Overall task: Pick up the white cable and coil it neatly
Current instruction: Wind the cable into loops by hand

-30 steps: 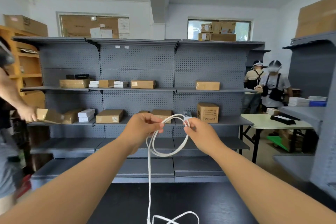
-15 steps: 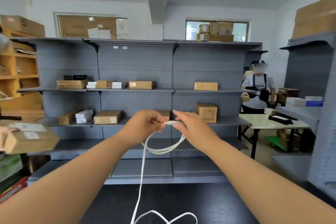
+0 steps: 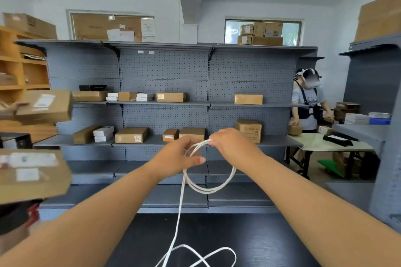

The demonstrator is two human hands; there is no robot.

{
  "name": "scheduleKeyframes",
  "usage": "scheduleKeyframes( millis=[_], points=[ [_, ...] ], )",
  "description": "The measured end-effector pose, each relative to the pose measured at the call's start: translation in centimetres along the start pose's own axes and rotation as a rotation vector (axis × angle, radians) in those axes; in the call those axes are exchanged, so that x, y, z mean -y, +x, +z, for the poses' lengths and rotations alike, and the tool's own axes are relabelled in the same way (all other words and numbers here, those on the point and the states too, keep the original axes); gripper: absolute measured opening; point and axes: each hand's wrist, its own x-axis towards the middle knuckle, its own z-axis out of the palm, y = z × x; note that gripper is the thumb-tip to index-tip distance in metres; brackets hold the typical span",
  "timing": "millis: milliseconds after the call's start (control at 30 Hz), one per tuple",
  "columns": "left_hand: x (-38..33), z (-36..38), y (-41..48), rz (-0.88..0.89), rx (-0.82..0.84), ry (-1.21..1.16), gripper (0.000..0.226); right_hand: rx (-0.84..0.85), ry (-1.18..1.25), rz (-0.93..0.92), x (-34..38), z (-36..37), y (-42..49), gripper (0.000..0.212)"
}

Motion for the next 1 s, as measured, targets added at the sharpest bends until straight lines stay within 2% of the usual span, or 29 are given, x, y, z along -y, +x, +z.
scheduleKeyframes(
  millis=[133,233,333,533,633,900,1000],
  points=[
    [1.3,1.1,-0.7,-0.001,0.002,0.007,0.040,0.265,-0.098,0.099,-0.6,-0.3,1.9,0.030],
    [1.6,1.2,-0.7,-0.003,0.019,-0.040,0.019,0.416,-0.097,0.151,-0.5,-1.1,2.2,0.034],
    [1.6,1.0,-0.6,-0.059,0.035,-0.256,0.008,0.274,-0.105,0.089,-0.7,-1.5,0.9,0.033],
    [1.6,1.6,-0.7,-0.207,0.030,-0.727,0.013,0.081,-0.064,0.067,-0.4,-1.4,-0.5,0.026],
    [1.5,2.2,-1.1,-0.247,0.047,-0.827,0.016,-0.080,0.053,0.110,-1.1,-0.5,-1.2,0.022],
    [1.4,3.1,-1.3,-0.217,0.034,-1.134,0.022,-0.256,0.350,0.243,-1.5,0.2,-1.8,0.024],
    [1.0,2.9,-1.1,-0.180,0.032,-1.211,0.020,-0.392,0.390,0.307,-1.3,0.8,-2.3,0.027]
  ],
)
